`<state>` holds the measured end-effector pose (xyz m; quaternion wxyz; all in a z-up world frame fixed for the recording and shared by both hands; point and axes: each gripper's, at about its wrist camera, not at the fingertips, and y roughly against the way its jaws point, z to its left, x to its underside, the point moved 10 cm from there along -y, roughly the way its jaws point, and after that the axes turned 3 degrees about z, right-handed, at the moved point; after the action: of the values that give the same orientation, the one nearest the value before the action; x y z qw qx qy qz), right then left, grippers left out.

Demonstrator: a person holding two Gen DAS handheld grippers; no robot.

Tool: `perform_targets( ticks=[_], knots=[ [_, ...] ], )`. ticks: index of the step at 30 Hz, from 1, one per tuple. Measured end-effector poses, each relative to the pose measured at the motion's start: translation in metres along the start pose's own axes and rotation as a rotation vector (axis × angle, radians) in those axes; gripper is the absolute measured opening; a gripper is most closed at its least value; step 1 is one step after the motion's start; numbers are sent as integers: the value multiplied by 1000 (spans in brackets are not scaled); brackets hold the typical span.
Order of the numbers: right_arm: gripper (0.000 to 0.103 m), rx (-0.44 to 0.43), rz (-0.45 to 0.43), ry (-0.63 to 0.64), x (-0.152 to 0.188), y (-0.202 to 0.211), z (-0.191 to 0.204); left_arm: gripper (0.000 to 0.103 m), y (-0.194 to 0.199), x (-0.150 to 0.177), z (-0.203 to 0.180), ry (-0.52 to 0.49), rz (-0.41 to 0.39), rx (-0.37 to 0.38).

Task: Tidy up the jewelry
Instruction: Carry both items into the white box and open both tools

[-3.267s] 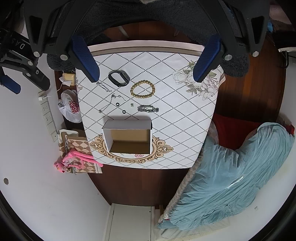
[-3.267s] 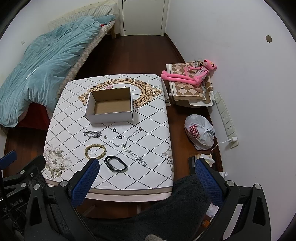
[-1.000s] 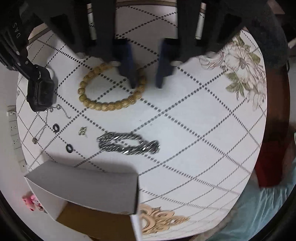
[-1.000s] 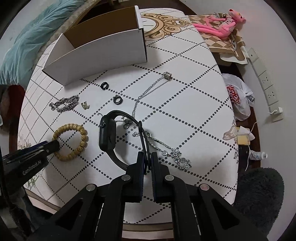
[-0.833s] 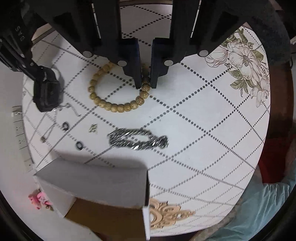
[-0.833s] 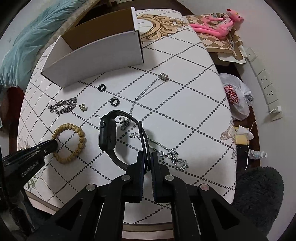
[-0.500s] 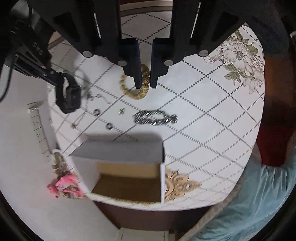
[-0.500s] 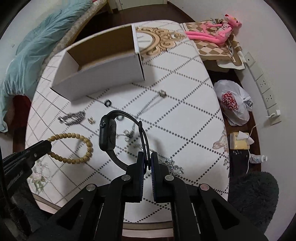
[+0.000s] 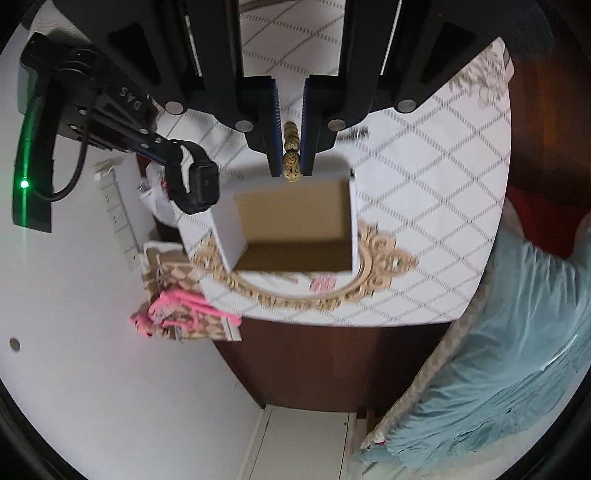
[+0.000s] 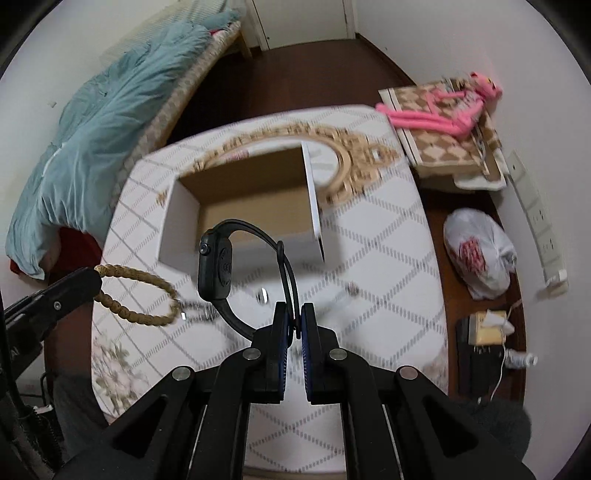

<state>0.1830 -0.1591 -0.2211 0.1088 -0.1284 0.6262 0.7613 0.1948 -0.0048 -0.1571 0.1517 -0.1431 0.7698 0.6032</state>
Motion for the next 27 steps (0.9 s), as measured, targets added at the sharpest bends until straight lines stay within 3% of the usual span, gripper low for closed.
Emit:
perform_targets(
  ticks=[8,14,19,21,22,24,25,26,27],
  knots=[
    [7,18,38,41,-65,-35,10,7,-37,-56,2,13,39,37],
    [7,31,102,62,-79,-73,16,7,-73,-73,12,29,113,50],
    [7,50,161,75,-84,-105,18,9,-104,-71,29,46,209,-25],
    [13,41,174,80,-86,-113,19,11,-110,-70,35,41,221,-53],
    [15,49,173,83,-87,-115,19,15,-112,-70,38,35,222,-77],
    [30,62,163,88,-90,-115,20,39,-113,-71,47,36,217,-120],
    [34,66,155,89,-91,-114,20,62,-112,-72,50,42,211,-124],
    [44,67,148,89,-92,-111,20,71,-108,-73,53,55,191,-120],
    [53,58,140,84,-93,-107,20,71,-105,-75,56,64,175,-121]
  ],
)
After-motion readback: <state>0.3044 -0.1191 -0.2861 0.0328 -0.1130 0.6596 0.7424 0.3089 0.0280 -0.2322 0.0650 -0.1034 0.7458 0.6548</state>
